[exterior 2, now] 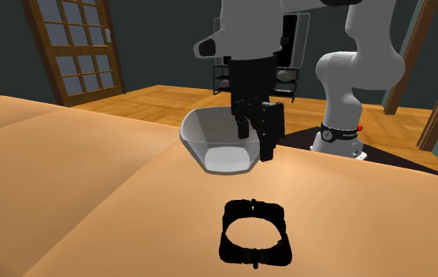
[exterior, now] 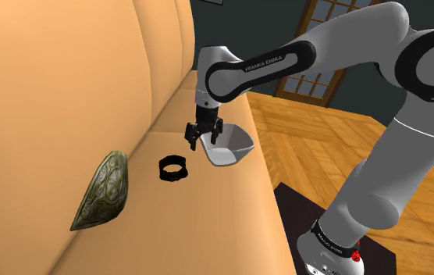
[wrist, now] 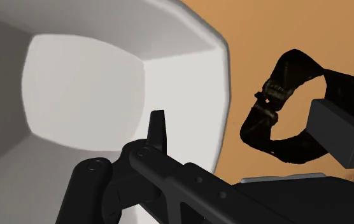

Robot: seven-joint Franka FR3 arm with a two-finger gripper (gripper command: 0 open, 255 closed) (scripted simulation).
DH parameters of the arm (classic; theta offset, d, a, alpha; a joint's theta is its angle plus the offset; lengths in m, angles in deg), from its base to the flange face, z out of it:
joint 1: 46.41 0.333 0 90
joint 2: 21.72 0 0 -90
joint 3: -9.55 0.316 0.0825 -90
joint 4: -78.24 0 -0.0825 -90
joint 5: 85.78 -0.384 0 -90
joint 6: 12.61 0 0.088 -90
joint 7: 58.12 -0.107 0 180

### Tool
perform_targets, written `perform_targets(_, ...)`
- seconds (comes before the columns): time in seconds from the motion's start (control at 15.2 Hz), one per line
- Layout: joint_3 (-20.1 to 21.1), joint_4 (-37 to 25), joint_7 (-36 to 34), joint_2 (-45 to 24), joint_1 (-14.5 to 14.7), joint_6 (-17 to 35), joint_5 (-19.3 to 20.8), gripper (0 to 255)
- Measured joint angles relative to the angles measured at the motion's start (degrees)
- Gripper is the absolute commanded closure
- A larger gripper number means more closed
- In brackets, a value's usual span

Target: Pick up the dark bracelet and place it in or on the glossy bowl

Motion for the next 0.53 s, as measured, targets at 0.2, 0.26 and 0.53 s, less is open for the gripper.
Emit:
perform_targets(0.2,0.28,-5.37,-2.54,-6.6,0.63,0.27,0.93,0)
perform_targets(0.26,0.35,-7.57,-3.26,-8.81,0.91,-0.26,1.2,0)
perform_targets(0.53,0.49,-8.6,-4.03,-11.98,1.4,4.09,1.57,0)
